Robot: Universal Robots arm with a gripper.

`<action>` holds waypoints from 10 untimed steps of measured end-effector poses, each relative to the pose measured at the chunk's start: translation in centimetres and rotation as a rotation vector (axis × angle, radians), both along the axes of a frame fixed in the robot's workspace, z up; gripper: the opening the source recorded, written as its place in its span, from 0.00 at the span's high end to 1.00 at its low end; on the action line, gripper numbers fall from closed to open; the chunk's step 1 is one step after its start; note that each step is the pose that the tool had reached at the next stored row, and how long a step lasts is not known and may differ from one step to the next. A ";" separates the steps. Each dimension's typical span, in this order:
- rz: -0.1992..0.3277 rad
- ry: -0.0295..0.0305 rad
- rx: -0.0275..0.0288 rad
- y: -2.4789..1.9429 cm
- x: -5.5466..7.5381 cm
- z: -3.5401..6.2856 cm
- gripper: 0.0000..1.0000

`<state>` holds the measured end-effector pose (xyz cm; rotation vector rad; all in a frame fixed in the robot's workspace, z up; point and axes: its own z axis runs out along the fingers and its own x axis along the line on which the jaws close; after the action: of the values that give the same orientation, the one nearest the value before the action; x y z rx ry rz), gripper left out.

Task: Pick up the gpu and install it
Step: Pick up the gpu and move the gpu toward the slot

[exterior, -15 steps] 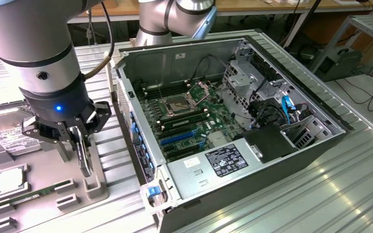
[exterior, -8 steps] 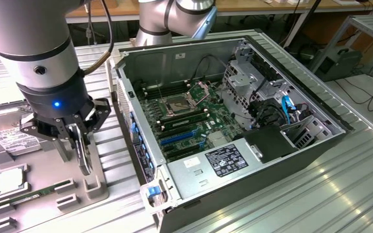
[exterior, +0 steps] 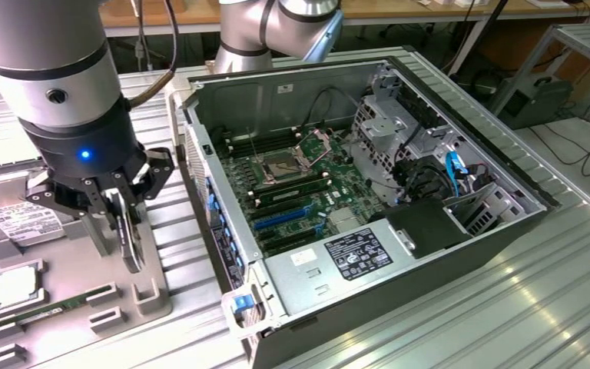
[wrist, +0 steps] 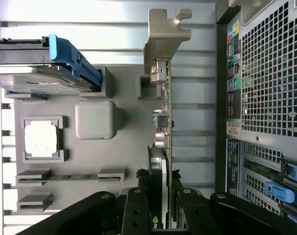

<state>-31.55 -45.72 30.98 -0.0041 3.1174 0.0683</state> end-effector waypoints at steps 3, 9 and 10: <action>0.000 0.0001 0.0000 0.00 0.0 0.34 0.73; 0.000 0.0001 -0.0001 0.00 0.0 1.25 0.73; 0.000 0.0001 -0.0001 0.00 0.0 1.43 0.73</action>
<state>-31.55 -45.72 32.41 -0.0042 3.1175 0.0682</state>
